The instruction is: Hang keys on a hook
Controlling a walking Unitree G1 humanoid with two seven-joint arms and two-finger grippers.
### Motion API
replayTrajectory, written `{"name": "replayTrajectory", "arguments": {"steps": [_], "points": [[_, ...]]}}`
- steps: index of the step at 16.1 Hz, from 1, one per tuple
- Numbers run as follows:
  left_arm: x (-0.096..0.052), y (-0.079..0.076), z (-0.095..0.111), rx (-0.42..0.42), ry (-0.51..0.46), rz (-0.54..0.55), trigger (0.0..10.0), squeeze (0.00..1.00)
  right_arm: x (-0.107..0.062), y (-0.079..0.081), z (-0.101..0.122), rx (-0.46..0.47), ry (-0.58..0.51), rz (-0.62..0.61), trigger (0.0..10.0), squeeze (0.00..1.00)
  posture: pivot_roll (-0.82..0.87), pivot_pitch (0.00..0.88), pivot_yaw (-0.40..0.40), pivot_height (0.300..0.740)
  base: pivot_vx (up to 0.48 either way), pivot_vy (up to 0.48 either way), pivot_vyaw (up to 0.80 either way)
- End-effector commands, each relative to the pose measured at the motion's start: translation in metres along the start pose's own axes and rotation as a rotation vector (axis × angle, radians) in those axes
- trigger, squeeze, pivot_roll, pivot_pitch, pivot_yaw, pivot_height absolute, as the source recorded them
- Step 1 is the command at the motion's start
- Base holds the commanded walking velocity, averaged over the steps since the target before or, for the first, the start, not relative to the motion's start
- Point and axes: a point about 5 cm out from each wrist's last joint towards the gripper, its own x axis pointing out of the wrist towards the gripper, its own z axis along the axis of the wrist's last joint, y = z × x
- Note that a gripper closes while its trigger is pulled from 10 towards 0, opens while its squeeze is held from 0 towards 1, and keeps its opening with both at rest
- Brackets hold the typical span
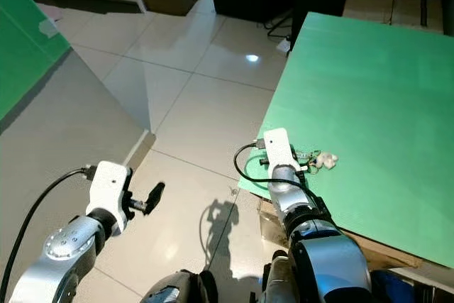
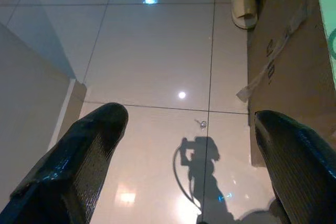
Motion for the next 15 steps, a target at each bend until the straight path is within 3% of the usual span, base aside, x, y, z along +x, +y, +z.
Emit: {"name": "replayTrajectory", "arguments": {"steps": [1, 8, 13, 15], "points": [[-0.001, 0.005, -0.007, -0.004, 0.029, 0.019, 10.0, 0.00, -0.002, 0.004, -0.002, 0.004, -0.017, 0.008, 0.0, 0.00, -0.06, 0.229, 0.193, 0.736, 0.000, 0.000, 0.00], [0.015, -0.007, -0.005, -0.016, -0.004, -0.013, 10.0, 0.00, -0.005, 0.001, 0.026, 0.034, -0.208, -0.044, 0.0, 0.00, -0.12, 0.145, 0.186, 0.736, 0.000, 0.000, 0.00], [0.030, -0.013, -0.002, -0.026, -0.033, -0.023, 10.0, 0.00, -0.004, -0.008, 0.039, 0.053, -0.251, -0.039, 0.0, 0.00, -0.15, 0.083, 0.167, 0.736, 0.000, 0.000, 0.00], [0.037, -0.014, 0.000, -0.030, -0.044, -0.021, 10.0, 0.00, -0.004, -0.007, 0.047, 0.119, -0.261, 0.019, 0.0, 0.00, -0.16, 0.060, 0.161, 0.736, 0.000, 0.000, 0.00]]}}
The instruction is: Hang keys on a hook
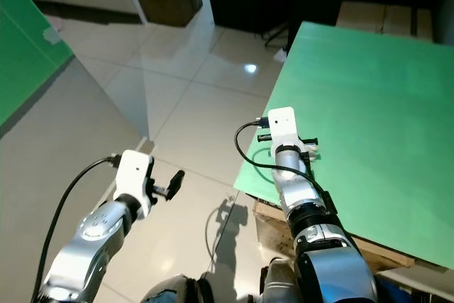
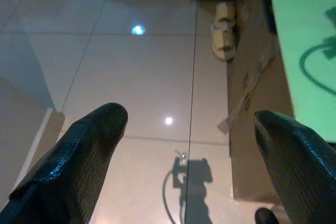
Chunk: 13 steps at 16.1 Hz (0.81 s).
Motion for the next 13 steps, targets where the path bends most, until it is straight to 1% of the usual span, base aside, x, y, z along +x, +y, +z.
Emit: {"name": "replayTrajectory", "arguments": {"steps": [1, 3, 4, 5, 7, 9, 10, 11, 12, 13], "points": [[0.002, 0.005, -0.004, 0.003, 0.010, 0.029, 10.0, 0.00, 0.001, 0.006, 0.015, 0.027, -0.060, 0.054, 0.0, 0.00, -0.17, 0.029, 0.157, 0.736, 0.000, 0.000, 0.00], [0.011, 0.006, -0.001, 0.000, -0.009, 0.036, 10.0, 0.00, 0.002, 0.001, 0.027, 0.051, -0.095, 0.058, 0.0, 0.00, -0.17, 0.001, 0.150, 0.736, 0.000, 0.000, 0.00], [0.015, 0.007, 0.000, -0.007, -0.019, 0.047, 10.0, 0.00, 0.002, -0.001, 0.030, 0.077, -0.106, 0.066, 0.0, 0.00, -0.18, 0.000, 0.144, 0.736, 0.000, 0.000, 0.00], [0.019, 0.008, 0.001, -0.018, -0.023, 0.056, 10.0, 0.00, 0.003, -0.001, 0.031, 0.079, -0.108, 0.071, 0.0, 0.00, -0.18, 0.000, 0.139, 0.736, 0.000, 0.000, 0.00], [0.031, 0.018, 0.007, -0.063, -0.049, 0.120, 10.0, 0.00, 0.003, -0.007, 0.036, 0.053, -0.139, 0.110, 0.0, 0.00, -0.18, 0.000, 0.112, 0.736, 0.000, 0.000, 0.00], [0.037, 0.024, 0.008, -0.071, -0.054, 0.156, 10.0, 0.00, 0.000, -0.011, 0.039, 0.040, -0.167, 0.131, 0.0, 0.00, -0.18, 0.000, 0.105, 0.736, 0.000, 0.000, 0.00], [0.040, 0.030, 0.015, -0.090, -0.081, 0.179, 10.0, 0.00, -0.008, -0.015, 0.042, 0.014, -0.213, 0.153, 0.0, 0.00, -0.18, 0.000, 0.096, 0.736, 0.000, 0.000, 0.00], [0.041, 0.037, 0.024, -0.105, -0.117, 0.196, 10.0, 0.00, -0.017, -0.019, 0.040, 0.007, -0.233, 0.151, 0.0, 0.00, -0.18, 0.000, 0.090, 0.736, 0.000, 0.000, 0.00], [0.040, 0.046, 0.034, -0.111, -0.162, 0.221, 10.0, 0.00, -0.026, -0.022, 0.036, 0.034, -0.238, 0.149, 0.0, 0.00, -0.18, 0.000, 0.080, 0.736, 0.000, 0.000, 0.00], [0.037, 0.059, 0.045, -0.110, -0.216, 0.252, 10.0, 0.00, -0.037, -0.023, 0.029, 0.049, -0.244, 0.144, 0.0, 0.00, -0.18, 0.000, 0.078, 0.736, 0.000, 0.000, 0.00]]}}
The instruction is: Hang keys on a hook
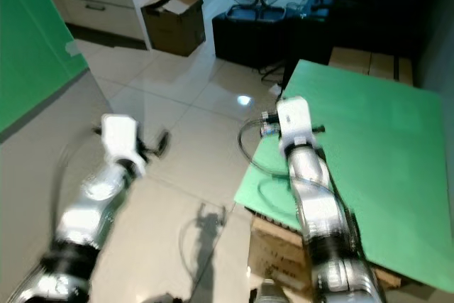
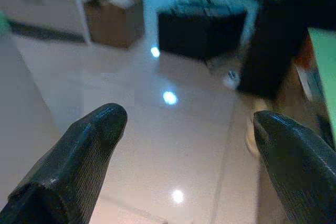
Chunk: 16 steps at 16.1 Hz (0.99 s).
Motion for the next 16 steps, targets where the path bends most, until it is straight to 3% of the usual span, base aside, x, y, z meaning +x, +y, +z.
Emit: {"name": "replayTrajectory", "arguments": {"steps": [1, 4, 6, 9, 12, 13, 15, 16], "points": [[-0.001, 0.013, 0.013, -0.008, -0.068, 0.044, 10.0, 0.00, -0.007, 0.001, -0.003, 0.017, 0.008, -0.018, 0.0, 0.00, -0.19, 0.000, 0.079, 0.736, 0.000, 0.000, 0.00], [-0.009, 0.026, 0.002, -0.073, -0.054, 0.068, 10.0, 0.00, -0.027, 0.008, -0.026, -0.001, 0.095, -0.017, 0.0, 0.00, -0.22, 0.000, 0.067, 0.736, 0.000, 0.000, 0.00], [-0.013, 0.021, -0.010, -0.121, -0.025, 0.063, 10.0, 0.00, -0.030, 0.010, -0.031, -0.021, 0.123, -0.019, 0.0, 0.00, -0.22, 0.000, 0.065, 0.736, 0.000, 0.000, 0.00], [-0.015, 0.006, -0.015, -0.117, -0.016, 0.017, 10.0, 0.00, -0.025, 0.007, -0.030, -0.006, 0.126, -0.038, 0.0, 0.00, -0.22, 0.000, 0.069, 0.736, 0.000, 0.000, 0.00], [-0.021, 0.014, -0.029, -0.157, 0.007, 0.049, 10.0, 0.00, -0.020, 0.008, -0.027, -0.020, 0.124, -0.011, 0.0, 0.00, -0.21, 0.000, 0.036, 0.736, 0.000, 0.000, 0.00], [-0.024, 0.015, -0.037, -0.162, 0.023, 0.068, 10.0, 0.00, -0.019, 0.004, -0.027, -0.032, 0.132, 0.001, 0.0, 0.00, -0.22, 0.000, -0.017, 0.736, 0.000, 0.000, 0.00], [-0.025, 0.011, -0.046, -0.151, 0.043, 0.077, 10.0, 0.00, -0.017, -0.001, -0.028, -0.080, 0.138, 0.051, 0.0, 0.00, -0.21, 0.000, -0.020, 0.736, 0.000, 0.000, 0.00], [-0.023, 0.002, -0.047, -0.135, 0.057, 0.035, 10.0, 0.00, -0.012, -0.004, -0.033, -0.051, 0.157, 0.020, 0.0, 0.00, -0.21, 0.000, -0.009, 0.736, 0.000, 0.000, 0.00]]}}
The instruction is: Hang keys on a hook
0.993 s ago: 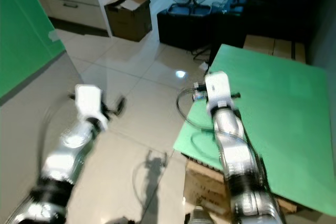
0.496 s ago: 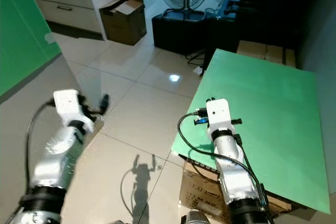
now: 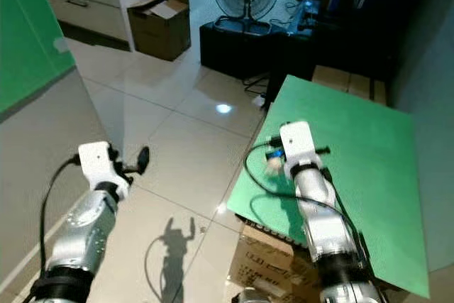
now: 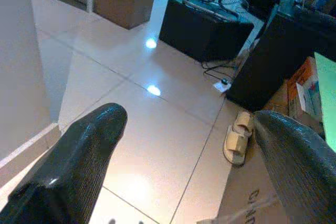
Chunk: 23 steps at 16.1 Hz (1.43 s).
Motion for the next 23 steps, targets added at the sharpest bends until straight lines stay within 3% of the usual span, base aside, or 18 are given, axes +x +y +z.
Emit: {"name": "replayTrajectory", "arguments": {"steps": [1, 3, 5, 7, 14, 23], "points": [[0.003, -0.009, 0.004, 0.026, -0.015, -0.033, 10.0, 0.00, 0.001, 0.000, -0.004, 0.020, 0.013, -0.007, 0.0, 0.00, -0.21, 0.000, -0.011, 0.736, 0.000, 0.000, 0.00], [0.005, -0.012, 0.002, 0.002, -0.014, -0.045, 10.0, 0.00, 0.002, 0.003, -0.004, 0.016, 0.016, 0.001, 0.0, 0.00, -0.21, 0.000, -0.020, 0.736, 0.000, 0.000, 0.00], [0.004, -0.020, -0.007, -0.011, -0.003, -0.065, 10.0, 0.00, -0.002, 0.001, -0.010, 0.017, 0.051, 0.007, 0.0, 0.00, -0.23, 0.000, -0.084, 0.736, 0.000, 0.000, 0.00], [0.003, -0.023, -0.008, -0.009, -0.009, -0.065, 10.0, 0.00, -0.003, 0.000, -0.011, 0.004, 0.048, 0.023, 0.0, 0.00, -0.23, 0.000, -0.069, 0.736, 0.000, 0.000, 0.00], [0.013, -0.027, 0.027, 0.050, -0.092, -0.105, 10.0, 0.00, 0.008, 0.022, -0.009, 0.062, 0.052, 0.025, 0.0, 0.00, -0.16, 0.000, -0.014, 0.736, 0.000, 0.000, 0.00], [0.012, -0.028, 0.035, 0.011, -0.116, -0.100, 10.0, 0.00, 0.006, 0.027, -0.015, 0.077, 0.069, 0.026, 0.0, 0.00, -0.16, 0.000, -0.003, 0.736, -0.223, 0.000, 0.00]]}}
